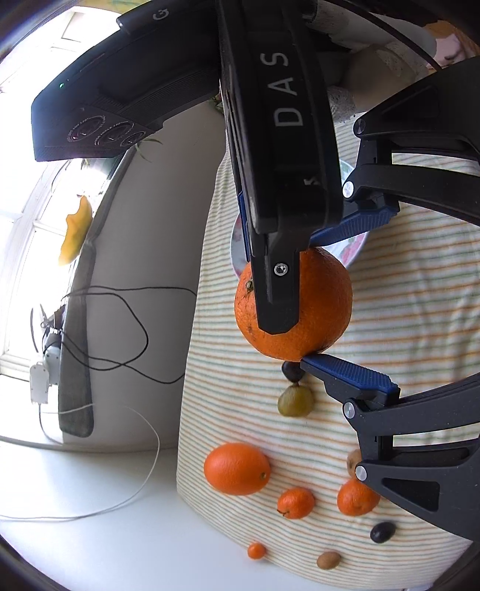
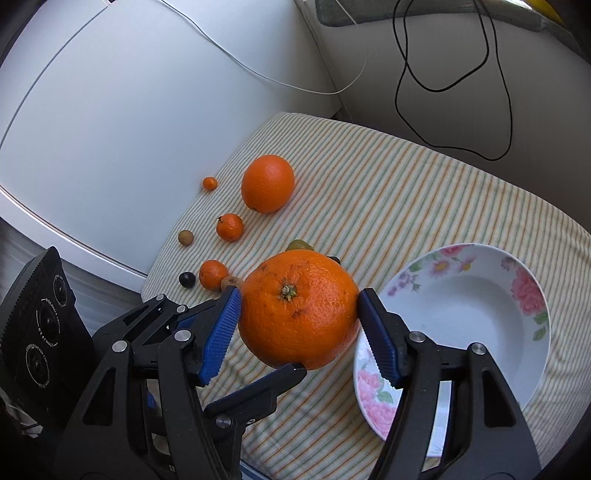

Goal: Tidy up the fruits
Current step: 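Lift the large round orange off the cloth with the right gripper, then carry the orange over the white plate, lower it and open the right gripper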

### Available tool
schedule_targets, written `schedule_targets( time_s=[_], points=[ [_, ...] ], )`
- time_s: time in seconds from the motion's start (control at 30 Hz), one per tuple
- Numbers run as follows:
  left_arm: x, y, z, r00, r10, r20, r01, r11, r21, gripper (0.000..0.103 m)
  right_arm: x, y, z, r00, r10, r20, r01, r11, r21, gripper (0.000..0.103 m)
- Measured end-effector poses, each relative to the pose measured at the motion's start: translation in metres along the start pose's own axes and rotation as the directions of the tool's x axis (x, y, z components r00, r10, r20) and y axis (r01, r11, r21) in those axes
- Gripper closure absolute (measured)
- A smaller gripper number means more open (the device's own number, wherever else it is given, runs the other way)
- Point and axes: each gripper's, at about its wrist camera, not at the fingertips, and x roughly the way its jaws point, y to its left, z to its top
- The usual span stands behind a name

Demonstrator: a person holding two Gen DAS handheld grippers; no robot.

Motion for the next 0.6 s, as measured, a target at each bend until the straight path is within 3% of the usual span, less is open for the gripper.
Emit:
schedule_targets(
  time_s=[0.6],
  points=[
    [0.058, -0.058, 0.015, 0.994, -0.076, -0.075, 0.081, 0.995, 0.063, 0.043, -0.033, -0.092, -0.036, 0.998, -0.033, 0.044, 0.025, 0.986, 0.164, 0.035]
  ],
)
